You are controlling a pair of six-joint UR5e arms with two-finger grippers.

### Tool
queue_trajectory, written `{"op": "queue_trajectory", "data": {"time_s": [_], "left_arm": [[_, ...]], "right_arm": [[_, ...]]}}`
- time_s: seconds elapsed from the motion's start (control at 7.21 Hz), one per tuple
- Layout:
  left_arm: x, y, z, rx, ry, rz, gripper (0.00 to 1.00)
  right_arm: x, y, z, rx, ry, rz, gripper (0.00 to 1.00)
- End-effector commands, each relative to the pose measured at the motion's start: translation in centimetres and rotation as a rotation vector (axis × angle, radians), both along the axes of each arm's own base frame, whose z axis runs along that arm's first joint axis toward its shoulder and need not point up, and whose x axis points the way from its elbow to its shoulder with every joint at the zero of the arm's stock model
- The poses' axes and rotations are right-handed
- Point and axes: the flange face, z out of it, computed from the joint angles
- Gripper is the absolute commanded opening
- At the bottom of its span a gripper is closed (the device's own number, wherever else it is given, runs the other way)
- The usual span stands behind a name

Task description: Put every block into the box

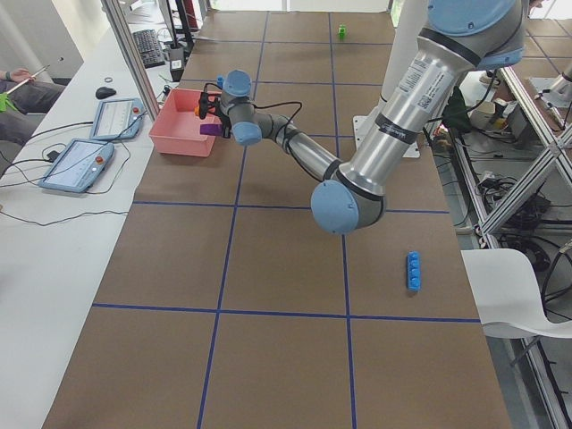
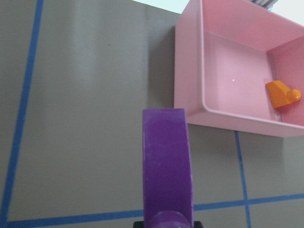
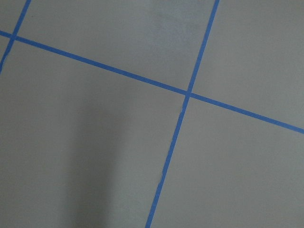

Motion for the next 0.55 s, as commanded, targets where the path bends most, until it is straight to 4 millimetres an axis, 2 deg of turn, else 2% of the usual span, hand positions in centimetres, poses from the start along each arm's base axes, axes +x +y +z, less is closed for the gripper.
{"op": "queue_trajectory", "data": {"time_s": [0.0, 0.14, 0.42], "left_arm": [[7.6, -5.7, -6.8, 0.002, -0.053, -0.094, 0.00], [9.9, -6.8, -7.2, -0.021, -0.079, -0.084, 0.00], [10.5, -8.1, -5.9, -0.033, -0.123, -0.120, 0.04]], "right_arm": [[0.0, 0.0, 0.1, -0.002, 0.000, 0.000, 1.00], [0.0, -0.1, 0.2, -0.005, 0.000, 0.000, 1.00], [0.1, -0.5, 0.8, -0.014, -0.001, 0.000, 1.00]]}}
